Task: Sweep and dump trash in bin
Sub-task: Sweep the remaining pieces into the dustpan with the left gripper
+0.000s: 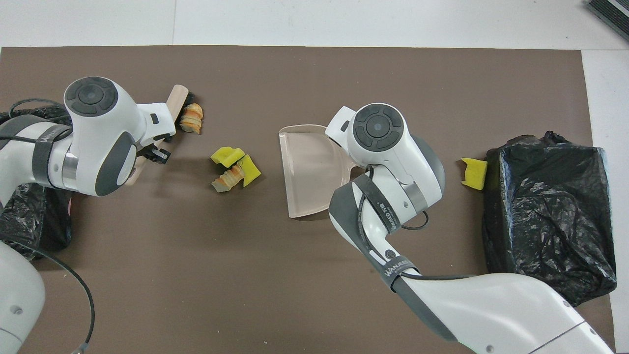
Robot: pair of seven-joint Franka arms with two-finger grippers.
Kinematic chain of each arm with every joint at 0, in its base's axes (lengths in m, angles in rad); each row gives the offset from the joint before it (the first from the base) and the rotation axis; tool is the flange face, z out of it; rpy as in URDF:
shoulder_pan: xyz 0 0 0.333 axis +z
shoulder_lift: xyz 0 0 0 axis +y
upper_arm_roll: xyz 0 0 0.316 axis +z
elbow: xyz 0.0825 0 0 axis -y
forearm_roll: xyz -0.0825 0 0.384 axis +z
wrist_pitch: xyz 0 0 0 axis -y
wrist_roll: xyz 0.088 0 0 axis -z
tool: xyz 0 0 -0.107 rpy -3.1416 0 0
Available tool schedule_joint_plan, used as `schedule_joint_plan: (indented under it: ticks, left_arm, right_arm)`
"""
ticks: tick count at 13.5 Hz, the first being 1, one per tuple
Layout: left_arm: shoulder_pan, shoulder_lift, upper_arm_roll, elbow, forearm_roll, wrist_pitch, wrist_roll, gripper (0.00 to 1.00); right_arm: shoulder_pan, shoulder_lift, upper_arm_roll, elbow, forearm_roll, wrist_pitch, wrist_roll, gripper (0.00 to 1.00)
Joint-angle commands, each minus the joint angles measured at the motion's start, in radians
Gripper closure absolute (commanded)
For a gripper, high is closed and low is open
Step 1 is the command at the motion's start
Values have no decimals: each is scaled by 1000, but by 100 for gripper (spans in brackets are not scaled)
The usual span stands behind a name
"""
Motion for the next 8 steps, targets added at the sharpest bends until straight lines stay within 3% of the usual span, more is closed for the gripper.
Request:
schedule_joint_plan:
  ticks: [1,5,8]
  left_arm:
    - [-53,-122,7,-169,5,-31,-55,100]
    - [-146,-259,6,-373,-19,-24,-245,100]
    - [-183,-293,6,-426,-137,-27,-358,100]
  right_arm:
    - [-11,-7,8,-32,-26,25,-38,100]
    - [-18,-10,8,-40,-26,25,-47,100]
    - [-18,-13,8,-49,-24,37,-47,100]
